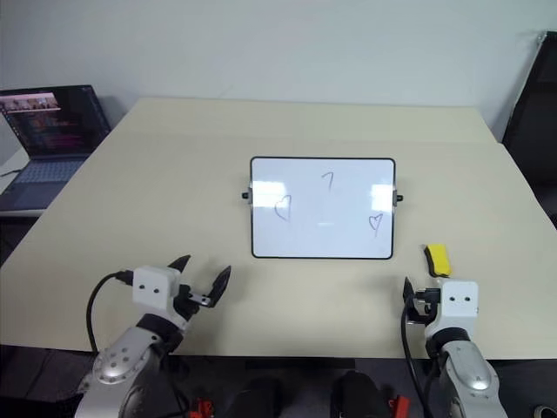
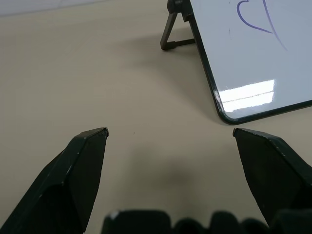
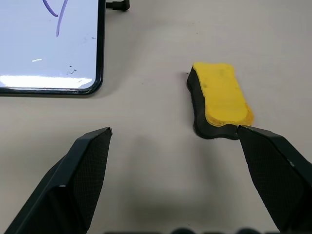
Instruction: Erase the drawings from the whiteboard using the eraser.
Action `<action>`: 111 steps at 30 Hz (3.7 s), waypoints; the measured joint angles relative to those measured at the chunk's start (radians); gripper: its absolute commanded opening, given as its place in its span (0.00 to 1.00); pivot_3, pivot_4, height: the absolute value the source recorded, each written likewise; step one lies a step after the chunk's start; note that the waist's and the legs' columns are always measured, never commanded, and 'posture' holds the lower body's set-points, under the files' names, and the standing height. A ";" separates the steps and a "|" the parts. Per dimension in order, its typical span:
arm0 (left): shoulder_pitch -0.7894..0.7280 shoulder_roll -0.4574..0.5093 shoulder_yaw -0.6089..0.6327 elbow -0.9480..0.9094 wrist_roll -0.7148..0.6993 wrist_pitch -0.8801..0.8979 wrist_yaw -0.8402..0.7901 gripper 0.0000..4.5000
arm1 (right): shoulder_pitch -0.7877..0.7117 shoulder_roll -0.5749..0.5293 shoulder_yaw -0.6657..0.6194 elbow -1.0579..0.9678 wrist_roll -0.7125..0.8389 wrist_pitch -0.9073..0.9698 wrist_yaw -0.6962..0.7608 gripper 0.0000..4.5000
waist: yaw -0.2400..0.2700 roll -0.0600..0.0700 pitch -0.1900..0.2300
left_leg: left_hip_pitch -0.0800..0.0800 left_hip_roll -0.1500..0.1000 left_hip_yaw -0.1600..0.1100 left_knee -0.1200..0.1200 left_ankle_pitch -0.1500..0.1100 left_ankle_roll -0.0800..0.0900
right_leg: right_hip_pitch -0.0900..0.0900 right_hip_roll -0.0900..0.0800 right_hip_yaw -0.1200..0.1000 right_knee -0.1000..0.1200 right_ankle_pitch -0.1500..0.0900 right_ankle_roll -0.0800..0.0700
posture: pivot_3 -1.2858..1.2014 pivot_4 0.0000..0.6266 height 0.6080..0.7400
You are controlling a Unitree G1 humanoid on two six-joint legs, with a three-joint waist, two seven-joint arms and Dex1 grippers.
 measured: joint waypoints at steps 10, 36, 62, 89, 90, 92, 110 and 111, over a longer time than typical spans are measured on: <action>0.010 -0.006 0.006 -0.022 -0.001 0.021 0.008 1.00 | 0.003 0.003 0.011 0.005 0.000 0.016 -0.005 0.99 | 0.000 0.000 0.000 | 0.000 0.000 0.000 0.000 0.000 0.000 | 0.000 0.000 0.000 0.000 0.000 0.000 | 0.52 0.24 1.00; -0.137 -0.035 -0.040 0.059 0.002 0.016 0.009 1.00 | -0.055 -0.036 -0.061 0.066 0.002 -0.012 -0.023 0.99 | 0.000 0.000 0.000 | 0.000 -0.002 0.001 0.000 0.000 0.000 | -0.001 0.001 0.000 0.001 0.003 0.005 | 0.52 0.24 1.00; -0.620 0.195 -0.406 0.289 -0.212 0.077 -0.756 1.00 | -0.387 -0.146 -0.194 0.324 0.158 0.063 0.044 0.99 | -0.006 0.000 0.000 | 0.000 -0.002 0.005 0.000 0.000 0.000 | -0.002 0.010 0.005 0.004 0.003 0.005 | 0.52 0.24 1.00; -0.624 0.166 -0.437 0.329 -0.169 0.013 -0.763 1.00 | -0.436 -0.167 -0.185 0.396 0.196 0.200 0.050 0.99 | -0.024 0.000 0.000 | 0.001 -0.001 0.021 0.001 0.000 0.001 | -0.008 0.012 0.024 0.005 0.008 0.011 | 0.52 0.24 1.00; -0.624 0.166 -0.435 0.329 -0.169 0.013 -0.762 1.00 | -0.440 -0.168 -0.185 0.397 0.196 0.200 0.050 0.99 | -0.024 0.000 0.000 | 0.001 -0.001 0.021 0.001 0.000 0.001 | -0.008 0.012 0.024 0.005 0.008 0.011 | 0.52 0.24 1.00; -0.624 0.169 -0.434 0.329 -0.169 0.013 -0.762 1.00 | -0.440 -0.169 -0.184 0.397 0.196 0.201 0.051 0.99 | -0.024 0.000 0.000 | 0.001 -0.001 0.021 0.001 0.000 0.001 | -0.008 0.013 0.024 0.005 0.008 0.011 | 0.52 0.24 1.00; -0.627 0.176 -0.418 0.342 -0.154 0.006 -0.754 1.00 | -0.459 -0.169 -0.181 0.400 0.198 0.216 0.058 0.26 | -0.024 0.000 0.000 | 0.001 -0.001 0.021 0.001 0.000 0.001 | -0.008 0.013 0.024 0.005 0.008 0.011 | 0.52 0.24 1.00; -0.627 0.176 -0.417 0.343 -0.153 0.005 -0.754 1.00 | -0.459 -0.169 -0.181 0.400 0.198 0.216 0.059 0.26 | -0.024 0.000 0.000 | 0.001 -0.001 0.021 0.002 0.000 0.001 | -0.008 0.013 0.024 0.005 0.008 0.011 | 0.52 0.24 1.00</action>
